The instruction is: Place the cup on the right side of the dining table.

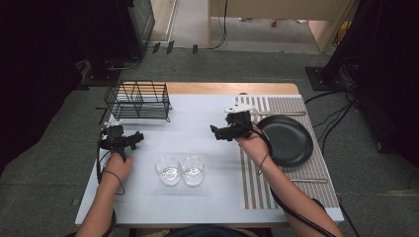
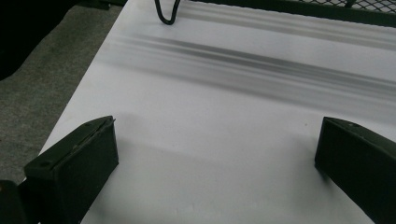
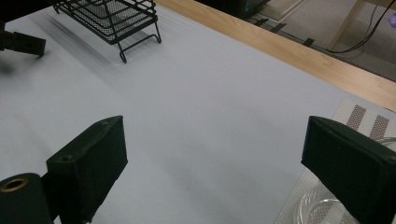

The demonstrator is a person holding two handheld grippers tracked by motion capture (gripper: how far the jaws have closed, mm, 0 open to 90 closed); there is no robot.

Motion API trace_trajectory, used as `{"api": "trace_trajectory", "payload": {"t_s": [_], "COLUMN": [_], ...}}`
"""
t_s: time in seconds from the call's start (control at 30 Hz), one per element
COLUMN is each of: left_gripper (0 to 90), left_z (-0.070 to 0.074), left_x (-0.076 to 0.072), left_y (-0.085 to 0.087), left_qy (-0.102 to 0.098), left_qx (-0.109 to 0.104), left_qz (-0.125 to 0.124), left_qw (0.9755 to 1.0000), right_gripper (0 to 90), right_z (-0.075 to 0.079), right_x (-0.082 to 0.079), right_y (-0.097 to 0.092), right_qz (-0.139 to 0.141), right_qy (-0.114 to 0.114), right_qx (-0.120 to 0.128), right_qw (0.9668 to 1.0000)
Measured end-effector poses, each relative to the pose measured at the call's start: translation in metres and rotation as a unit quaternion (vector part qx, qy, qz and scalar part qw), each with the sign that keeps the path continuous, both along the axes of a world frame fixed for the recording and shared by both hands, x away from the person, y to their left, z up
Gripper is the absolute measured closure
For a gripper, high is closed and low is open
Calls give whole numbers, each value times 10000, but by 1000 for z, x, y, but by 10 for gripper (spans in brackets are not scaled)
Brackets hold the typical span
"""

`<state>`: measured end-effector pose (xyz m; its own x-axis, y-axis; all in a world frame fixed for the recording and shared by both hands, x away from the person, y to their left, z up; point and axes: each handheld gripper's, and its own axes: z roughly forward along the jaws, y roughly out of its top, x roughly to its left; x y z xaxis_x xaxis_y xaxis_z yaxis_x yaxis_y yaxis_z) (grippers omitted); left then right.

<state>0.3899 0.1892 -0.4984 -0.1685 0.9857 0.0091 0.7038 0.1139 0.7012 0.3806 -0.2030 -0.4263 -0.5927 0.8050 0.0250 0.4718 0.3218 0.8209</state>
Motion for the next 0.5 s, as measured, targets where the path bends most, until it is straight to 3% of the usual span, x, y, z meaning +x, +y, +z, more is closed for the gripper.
{"api": "trace_trajectory", "payload": {"t_s": [0.5], "left_gripper": [0], "left_z": [0], "left_x": [0], "left_y": [0], "left_qy": [0], "left_qx": [0], "left_qz": [0], "left_qw": [10000], "right_gripper": [66], "right_z": [-8], "right_x": [-1], "right_y": [7], "right_qz": [128], "right_qy": [-31], "right_qx": [-94], "right_qw": [9999]}}
